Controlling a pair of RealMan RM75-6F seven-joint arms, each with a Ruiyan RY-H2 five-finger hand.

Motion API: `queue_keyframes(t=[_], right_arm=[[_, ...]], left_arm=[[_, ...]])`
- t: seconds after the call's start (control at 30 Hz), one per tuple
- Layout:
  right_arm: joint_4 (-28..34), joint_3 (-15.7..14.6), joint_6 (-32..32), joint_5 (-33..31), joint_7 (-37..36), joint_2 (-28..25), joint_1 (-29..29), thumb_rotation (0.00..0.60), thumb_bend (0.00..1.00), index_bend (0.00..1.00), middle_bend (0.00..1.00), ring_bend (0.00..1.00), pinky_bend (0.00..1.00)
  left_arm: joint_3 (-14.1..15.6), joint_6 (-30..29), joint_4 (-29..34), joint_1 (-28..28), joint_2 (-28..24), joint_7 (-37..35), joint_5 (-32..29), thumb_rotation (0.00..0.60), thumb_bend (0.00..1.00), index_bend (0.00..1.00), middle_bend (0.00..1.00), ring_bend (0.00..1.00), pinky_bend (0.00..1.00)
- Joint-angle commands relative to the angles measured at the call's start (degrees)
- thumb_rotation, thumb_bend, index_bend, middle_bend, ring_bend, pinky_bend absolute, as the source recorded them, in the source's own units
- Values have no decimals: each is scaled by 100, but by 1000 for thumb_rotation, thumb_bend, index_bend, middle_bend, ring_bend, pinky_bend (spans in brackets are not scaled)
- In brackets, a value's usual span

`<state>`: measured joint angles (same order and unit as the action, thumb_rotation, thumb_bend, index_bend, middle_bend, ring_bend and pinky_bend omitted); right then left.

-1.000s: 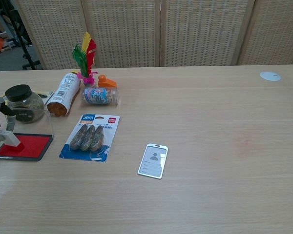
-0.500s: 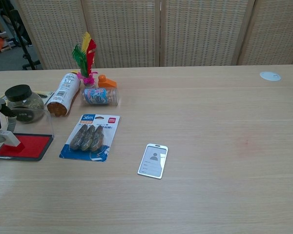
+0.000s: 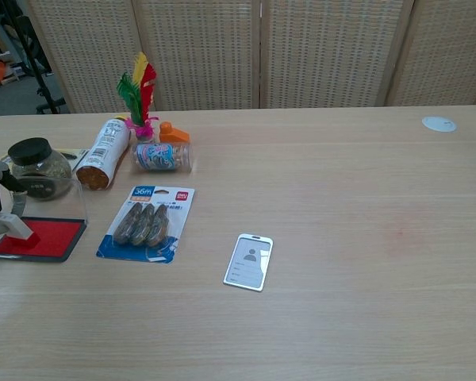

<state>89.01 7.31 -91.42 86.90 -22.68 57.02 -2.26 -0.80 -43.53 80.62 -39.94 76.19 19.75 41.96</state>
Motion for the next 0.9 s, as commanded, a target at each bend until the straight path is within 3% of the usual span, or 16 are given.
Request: queue_keyframes(t=[0.03, 0.3, 0.47, 0.67, 0.9], right_arm=[[0, -1, -3, 3, 3, 1, 0, 600, 0, 0, 0, 0, 0], [4, -4, 1, 10, 20, 6, -3, 600, 0, 0, 0, 0, 0], [18, -12, -1, 25, 47, 11, -3, 600, 0, 0, 0, 0, 0], [36, -29, 18, 46, 130, 30, -15, 600, 0, 0, 0, 0, 0], [55, -39, 60, 43, 232, 55, -37, 600, 0, 0, 0, 0, 0]], left_arm=[[-26, -39, 83, 17, -78, -45, 42, 600, 423, 606, 1000, 989, 895], [-97, -229, 656, 65, -713, -106, 194, 600, 423, 609, 1000, 989, 895], [-26, -155, 897, 61, -1217, -28, -15, 600, 424, 609, 1000, 989, 895], [138, 275, 234, 134, -1156, -192, -321, 600, 424, 608, 1000, 989, 895], [164, 677, -536, 253, -819, -585, -99, 600, 424, 608, 1000, 989, 895]])
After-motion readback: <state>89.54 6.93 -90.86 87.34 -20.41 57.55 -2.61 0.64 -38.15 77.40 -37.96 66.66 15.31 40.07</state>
